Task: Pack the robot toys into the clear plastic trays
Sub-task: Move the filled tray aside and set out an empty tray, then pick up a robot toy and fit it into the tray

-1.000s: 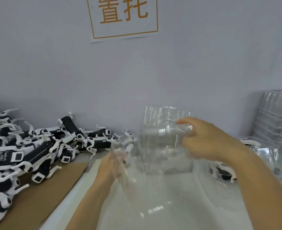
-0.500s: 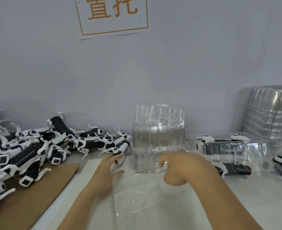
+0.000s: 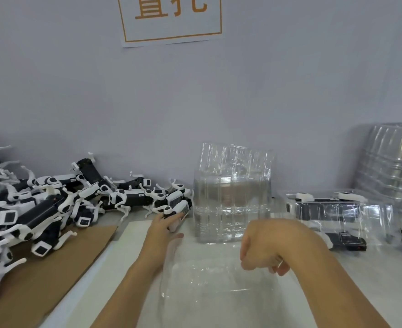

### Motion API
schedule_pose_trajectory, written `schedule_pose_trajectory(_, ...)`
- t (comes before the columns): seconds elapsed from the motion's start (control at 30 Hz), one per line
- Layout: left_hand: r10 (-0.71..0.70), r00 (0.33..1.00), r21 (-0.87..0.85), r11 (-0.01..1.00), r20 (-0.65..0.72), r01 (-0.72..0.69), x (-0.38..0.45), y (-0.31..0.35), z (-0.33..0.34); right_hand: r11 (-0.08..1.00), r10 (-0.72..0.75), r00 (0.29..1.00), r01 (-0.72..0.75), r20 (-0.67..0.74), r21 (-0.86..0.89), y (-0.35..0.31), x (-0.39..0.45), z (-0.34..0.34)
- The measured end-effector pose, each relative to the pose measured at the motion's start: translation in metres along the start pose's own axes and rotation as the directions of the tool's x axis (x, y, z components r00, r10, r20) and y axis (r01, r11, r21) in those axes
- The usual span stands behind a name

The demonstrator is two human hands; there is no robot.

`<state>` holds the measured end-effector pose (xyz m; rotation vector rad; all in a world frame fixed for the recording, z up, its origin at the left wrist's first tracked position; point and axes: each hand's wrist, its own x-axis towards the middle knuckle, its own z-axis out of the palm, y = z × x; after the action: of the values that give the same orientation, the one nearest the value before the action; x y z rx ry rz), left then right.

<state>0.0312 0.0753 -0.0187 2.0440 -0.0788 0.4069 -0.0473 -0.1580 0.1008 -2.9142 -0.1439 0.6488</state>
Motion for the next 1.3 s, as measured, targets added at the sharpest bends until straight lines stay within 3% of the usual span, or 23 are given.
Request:
schedule_pose_trajectory(0.1,0.002,0.983,0.085,0.996,-0.182,0.014,-0.001,0.001,-0.007,1.000,0.003,1.000,-0.003,-0.002,0.029,0.002,0.002,0.001)
schedule_pose_trajectory(0.23,-0.207,0.922,-0.307,0.946,-0.327,0.104,0.002,0.008,-0.027,0.999,0.017,1.000,-0.017,0.015,0.047,0.003,0.001,0.002)
schedule_pose_trajectory(0.3,-0.351,0.882,-0.583,0.805,-0.314,0.112,0.005,0.012,-0.041,0.999,0.016,1.000,-0.017,0.009,0.051,0.003,-0.001,0.002)
schedule_pose_trajectory(0.37,-0.410,0.880,-0.746,0.658,-0.241,0.102,0.007,0.016,-0.056,0.999,0.015,1.000,-0.015,-0.001,0.049,0.003,-0.002,0.002)
schedule_pose_trajectory(0.53,-0.354,0.933,-0.962,0.272,-0.065,0.036,-0.001,0.047,-0.088,0.998,-0.033,0.999,0.033,-0.001,0.047,0.002,-0.010,0.000)
schedule_pose_trajectory(0.57,-0.303,0.952,-0.956,0.289,-0.050,0.041,-0.004,0.053,-0.093,0.997,-0.067,0.998,0.067,-0.023,0.027,0.002,-0.011,-0.002)
schedule_pose_trajectory(0.63,-0.198,0.976,-0.900,0.437,-0.093,0.003,-0.011,0.062,-0.098,0.986,-0.166,0.975,0.167,-0.148,-0.003,0.001,-0.014,-0.008)
schedule_pose_trajectory(0.7,-0.075,0.991,-0.850,0.523,-0.115,-0.059,-0.020,0.071,-0.099,0.933,-0.284,0.891,0.342,-0.354,0.111,-0.001,-0.017,-0.013)
schedule_pose_trajectory(0.77,0.046,0.995,-0.831,0.547,-0.092,-0.102,-0.027,0.084,-0.097,0.765,-0.386,0.757,0.582,-0.527,0.276,-0.005,-0.020,-0.014)
schedule_pose_trajectory(0.87,0.152,0.988,-0.820,0.563,-0.024,-0.107,-0.033,0.099,-0.086,0.384,-0.504,0.619,0.785,-0.602,0.486,-0.019,-0.026,-0.013)
schedule_pose_trajectory(0.93,0.171,0.985,-0.816,0.570,0.010,-0.091,-0.034,0.103,-0.080,0.307,-0.522,0.543,0.839,-0.658,0.448,-0.029,-0.028,-0.012)
schedule_pose_trajectory(1.0,0.134,0.991,-0.809,0.584,0.021,-0.062,-0.033,0.103,-0.081,0.376,-0.468,0.520,0.849,-0.714,0.372,-0.035,-0.026,-0.012)
schedule_pose_trajectory(1.07,0.047,0.999,-0.748,0.663,0.021,-0.016,-0.030,0.097,-0.089,0.498,-0.409,0.541,0.807,-0.734,0.318,-0.034,-0.017,-0.009)
schedule_pose_trajectory(1.17,-0.238,0.970,-0.614,0.775,-0.058,0.153,-0.018,0.076,-0.102,0.695,-0.354,0.648,0.665,-0.674,0.275,-0.025,-0.003,0.001)
schedule_pose_trajectory(1.23,-0.417,0.898,-0.656,0.719,-0.140,0.231,-0.011,0.054,-0.111,0.772,-0.329,0.731,0.573,-0.599,0.275,-0.020,0.004,0.007)
schedule_pose_trajectory(1.3,-0.520,0.832,-0.703,0.665,-0.194,0.251,-0.007,0.034,-0.117,0.794,-0.336,0.763,0.545,-0.551,0.270,-0.017,0.007,0.009)
